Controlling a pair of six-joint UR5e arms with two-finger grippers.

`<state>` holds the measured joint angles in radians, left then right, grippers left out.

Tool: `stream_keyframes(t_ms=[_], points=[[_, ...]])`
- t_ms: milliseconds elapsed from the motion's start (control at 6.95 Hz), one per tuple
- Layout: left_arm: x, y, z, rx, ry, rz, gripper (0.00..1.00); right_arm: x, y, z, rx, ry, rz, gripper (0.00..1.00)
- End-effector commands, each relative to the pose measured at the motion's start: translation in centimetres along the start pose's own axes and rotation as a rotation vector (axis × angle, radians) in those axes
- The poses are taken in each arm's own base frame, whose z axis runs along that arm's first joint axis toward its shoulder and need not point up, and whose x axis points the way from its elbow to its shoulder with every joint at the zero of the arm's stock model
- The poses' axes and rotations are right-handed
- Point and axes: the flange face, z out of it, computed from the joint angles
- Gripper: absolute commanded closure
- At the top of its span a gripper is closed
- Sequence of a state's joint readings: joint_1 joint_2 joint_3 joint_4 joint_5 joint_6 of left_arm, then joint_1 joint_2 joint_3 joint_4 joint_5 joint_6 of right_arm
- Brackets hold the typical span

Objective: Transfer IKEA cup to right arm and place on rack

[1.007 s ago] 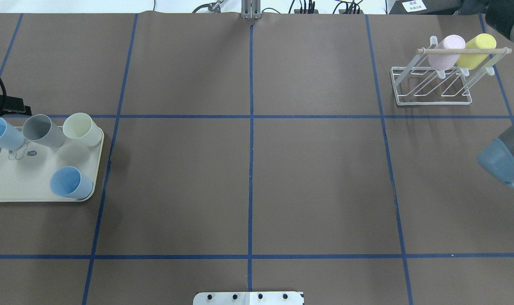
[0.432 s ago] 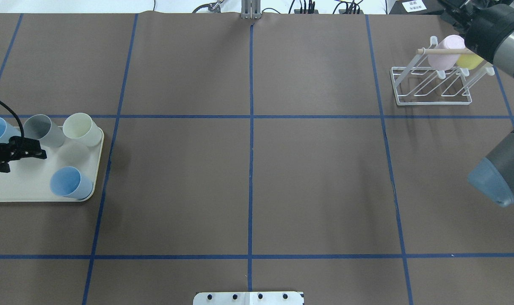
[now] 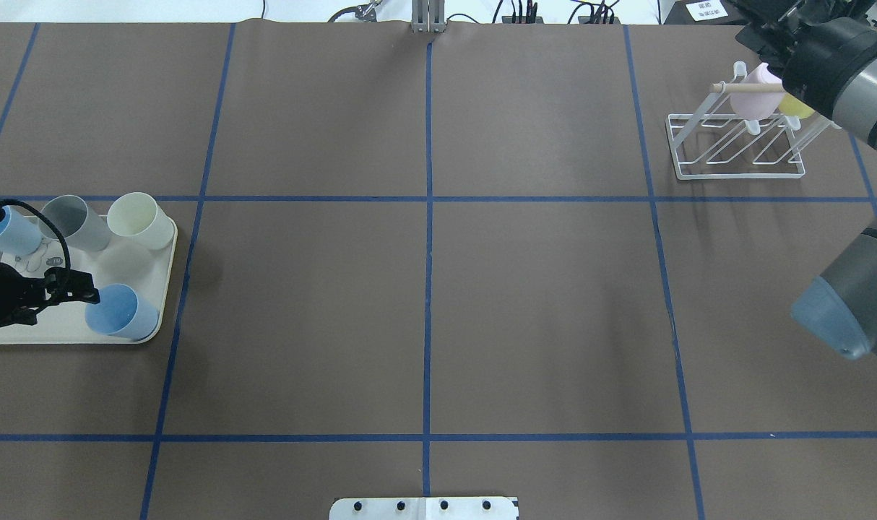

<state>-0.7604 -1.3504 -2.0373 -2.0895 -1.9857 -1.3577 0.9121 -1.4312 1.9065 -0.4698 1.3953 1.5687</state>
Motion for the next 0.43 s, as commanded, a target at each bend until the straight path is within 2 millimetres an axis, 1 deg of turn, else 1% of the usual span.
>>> stream_keyframes(t_ms=[0, 144, 288], points=[[0.42, 0.52, 0.66, -0.012, -0.004, 0.010, 0.02, 0.00, 0.13, 0.06, -0.002, -0.004, 0.001, 0.00], [0.39, 0.43, 0.88, -0.013, -0.007, 0.010, 0.06, 0.00, 0.14, 0.06, -0.003, -0.004, 0.003, 0.00], [0.39, 0.11, 1.58, -0.013, -0.014, 0.007, 0.10, -0.01, 0.16, 0.13, -0.003, -0.004, 0.001, 0.00]])
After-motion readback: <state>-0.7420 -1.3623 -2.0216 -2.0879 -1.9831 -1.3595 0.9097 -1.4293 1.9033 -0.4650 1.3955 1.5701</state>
